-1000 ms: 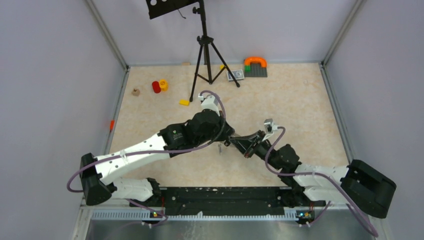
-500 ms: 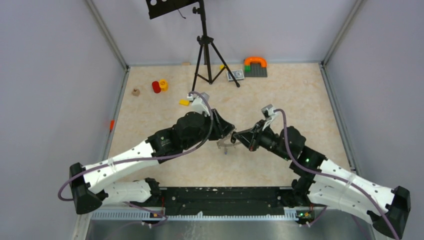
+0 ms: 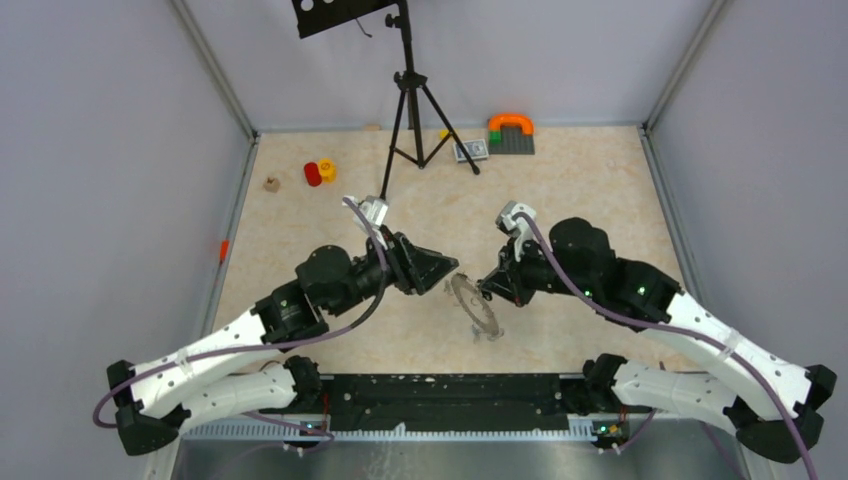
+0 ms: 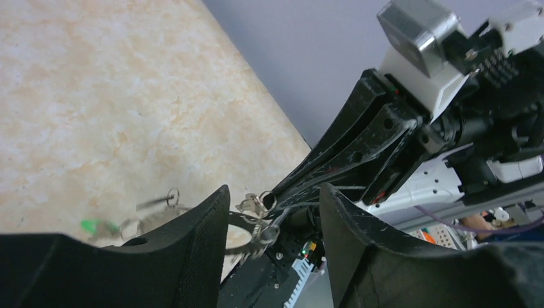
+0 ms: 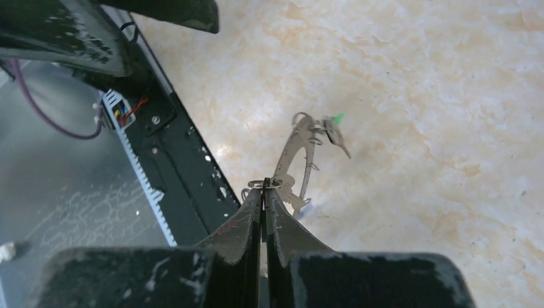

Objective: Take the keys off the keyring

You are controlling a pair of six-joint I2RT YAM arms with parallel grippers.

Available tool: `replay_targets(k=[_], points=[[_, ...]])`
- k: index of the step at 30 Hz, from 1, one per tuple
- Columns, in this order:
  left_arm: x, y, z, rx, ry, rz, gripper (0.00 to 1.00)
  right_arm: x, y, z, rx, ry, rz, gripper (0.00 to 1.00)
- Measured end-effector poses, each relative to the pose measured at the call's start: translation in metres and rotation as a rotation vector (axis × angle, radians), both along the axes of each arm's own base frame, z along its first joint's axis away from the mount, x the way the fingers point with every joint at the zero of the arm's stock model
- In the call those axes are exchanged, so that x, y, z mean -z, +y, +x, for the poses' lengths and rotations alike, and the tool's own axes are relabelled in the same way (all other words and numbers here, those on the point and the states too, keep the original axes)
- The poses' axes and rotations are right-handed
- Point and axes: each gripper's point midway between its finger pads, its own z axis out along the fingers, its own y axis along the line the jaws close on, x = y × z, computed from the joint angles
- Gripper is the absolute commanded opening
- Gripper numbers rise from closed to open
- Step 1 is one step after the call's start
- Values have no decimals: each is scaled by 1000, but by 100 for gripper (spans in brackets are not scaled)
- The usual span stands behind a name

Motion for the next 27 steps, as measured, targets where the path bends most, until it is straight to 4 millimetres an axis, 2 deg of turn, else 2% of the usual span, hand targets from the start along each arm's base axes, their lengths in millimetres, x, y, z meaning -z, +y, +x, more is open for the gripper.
replay_targets(k=[4,9,15,27], points=[[0,5,-14,66,-82,-18,58,-16,-6,-14,-104,-40,-30,0],[7,2,-27,148,-150,-5,60,-32,-9,-30,-207,-68,-42,0],[0,-9,-41,263,-251,-12,60,-45,-8,-37,-278,-95,-47,0],[0,-31,-75,527,-404,-25,56,-64,-3,-56,-416,-139,10,0]])
